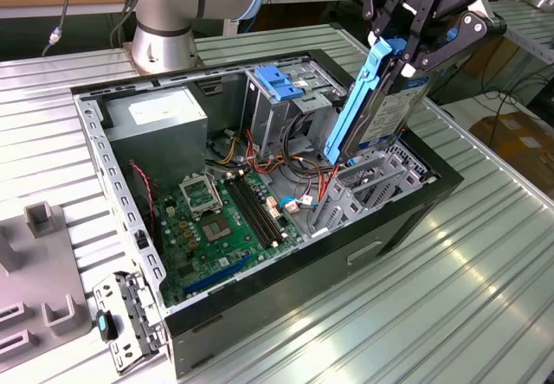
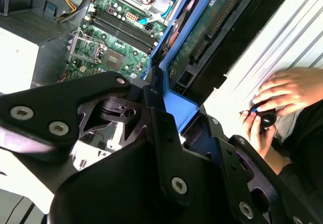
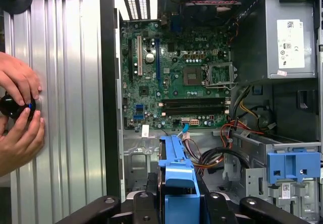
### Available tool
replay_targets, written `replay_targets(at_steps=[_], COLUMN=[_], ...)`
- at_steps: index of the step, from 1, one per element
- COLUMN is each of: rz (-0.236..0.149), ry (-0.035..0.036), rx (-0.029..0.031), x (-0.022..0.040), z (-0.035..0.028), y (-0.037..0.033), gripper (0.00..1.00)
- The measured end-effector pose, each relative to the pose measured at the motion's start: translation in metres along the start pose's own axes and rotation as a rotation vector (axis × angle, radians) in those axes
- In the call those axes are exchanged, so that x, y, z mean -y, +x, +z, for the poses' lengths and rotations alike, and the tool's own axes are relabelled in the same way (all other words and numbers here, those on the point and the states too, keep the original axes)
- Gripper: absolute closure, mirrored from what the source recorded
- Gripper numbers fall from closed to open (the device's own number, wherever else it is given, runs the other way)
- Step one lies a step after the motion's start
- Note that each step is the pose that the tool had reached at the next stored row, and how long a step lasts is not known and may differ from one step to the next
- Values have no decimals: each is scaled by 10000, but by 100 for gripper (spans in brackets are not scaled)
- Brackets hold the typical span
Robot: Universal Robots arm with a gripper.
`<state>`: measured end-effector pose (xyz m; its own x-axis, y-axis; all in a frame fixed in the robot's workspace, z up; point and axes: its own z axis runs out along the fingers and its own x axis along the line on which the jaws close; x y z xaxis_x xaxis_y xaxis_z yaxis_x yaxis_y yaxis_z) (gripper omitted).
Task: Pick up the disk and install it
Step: 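Insert the disk into the insertion slot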
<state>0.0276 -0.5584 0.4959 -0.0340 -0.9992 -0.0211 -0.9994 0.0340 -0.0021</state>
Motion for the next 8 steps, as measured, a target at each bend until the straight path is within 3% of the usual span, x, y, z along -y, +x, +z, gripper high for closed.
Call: replay_targets(at_steps=[8], rz=[-1], ry=[0], rx=[0], x=[7], z=[4], y=[0], gripper=[63])
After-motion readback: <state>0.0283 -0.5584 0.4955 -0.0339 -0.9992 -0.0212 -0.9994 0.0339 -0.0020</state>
